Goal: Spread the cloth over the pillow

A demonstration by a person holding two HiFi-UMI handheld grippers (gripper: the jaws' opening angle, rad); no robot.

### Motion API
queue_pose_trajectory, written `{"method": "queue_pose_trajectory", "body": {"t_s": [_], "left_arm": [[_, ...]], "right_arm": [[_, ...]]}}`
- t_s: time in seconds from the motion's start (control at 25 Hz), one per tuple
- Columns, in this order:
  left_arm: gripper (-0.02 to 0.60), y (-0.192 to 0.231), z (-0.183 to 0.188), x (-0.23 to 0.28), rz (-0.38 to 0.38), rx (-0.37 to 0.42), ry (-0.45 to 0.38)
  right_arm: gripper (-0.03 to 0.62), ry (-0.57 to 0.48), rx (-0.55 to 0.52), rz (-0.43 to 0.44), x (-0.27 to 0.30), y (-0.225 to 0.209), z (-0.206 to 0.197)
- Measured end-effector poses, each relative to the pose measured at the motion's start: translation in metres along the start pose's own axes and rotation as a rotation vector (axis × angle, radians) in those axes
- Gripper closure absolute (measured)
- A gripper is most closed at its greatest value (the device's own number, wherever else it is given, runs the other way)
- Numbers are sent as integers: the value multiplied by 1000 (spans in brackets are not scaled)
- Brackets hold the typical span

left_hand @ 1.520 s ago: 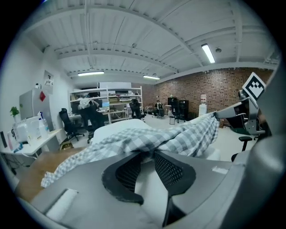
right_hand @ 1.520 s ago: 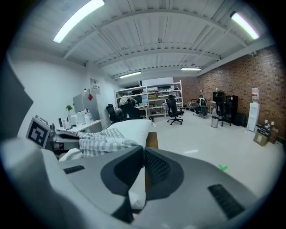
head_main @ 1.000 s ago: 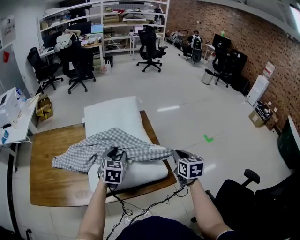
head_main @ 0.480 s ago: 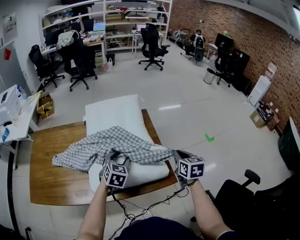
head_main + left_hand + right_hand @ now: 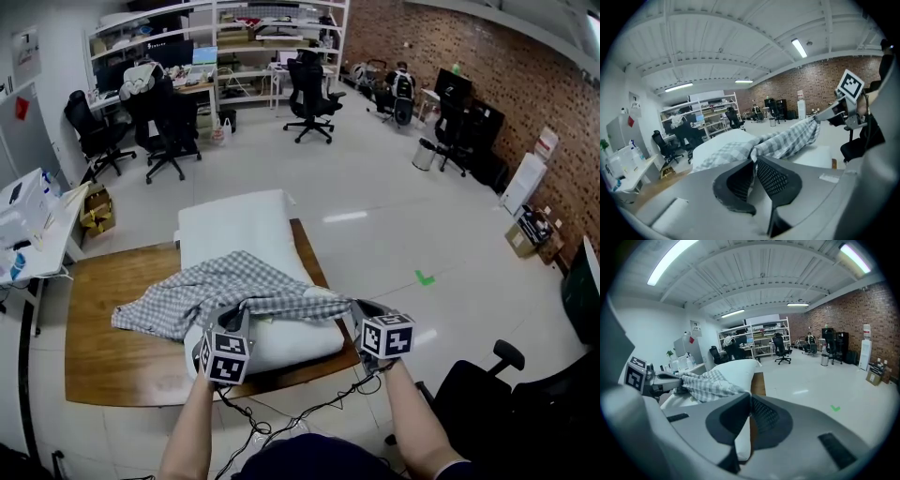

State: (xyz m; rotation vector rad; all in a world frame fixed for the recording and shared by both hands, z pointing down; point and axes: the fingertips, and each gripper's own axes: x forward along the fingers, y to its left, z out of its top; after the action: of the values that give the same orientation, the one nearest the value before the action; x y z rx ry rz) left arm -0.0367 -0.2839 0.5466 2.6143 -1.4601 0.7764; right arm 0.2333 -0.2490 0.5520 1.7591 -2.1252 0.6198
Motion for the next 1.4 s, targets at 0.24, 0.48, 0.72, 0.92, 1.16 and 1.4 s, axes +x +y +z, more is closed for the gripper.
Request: {"method": "queue_pose_trajectory", "body": {"t_s": [0.24,0.48,0.72,0.92,1.16,1.4], "left_arm": [[554,38,43,-56,-5,-155,-130],[555,94,105,-111,71,-190,-289],[557,138,153,-153,144,-176,-383],[557,169,199,-187,209,-136,-463],[557,196,261,-216,220,-90,-535],[557,215,311,-247,238,-73,-599]], "right_arm": [[568,-140,-35,81,-10,38,55],[568,-319,-115,164,-25,86,142],[568,-451,-196,212,-45,128,212],[568,-565,-259,239,-65,155,272],[568,-674,-302,234,-92,173,339],[568,-768,-339,237,-124,190,395]]}}
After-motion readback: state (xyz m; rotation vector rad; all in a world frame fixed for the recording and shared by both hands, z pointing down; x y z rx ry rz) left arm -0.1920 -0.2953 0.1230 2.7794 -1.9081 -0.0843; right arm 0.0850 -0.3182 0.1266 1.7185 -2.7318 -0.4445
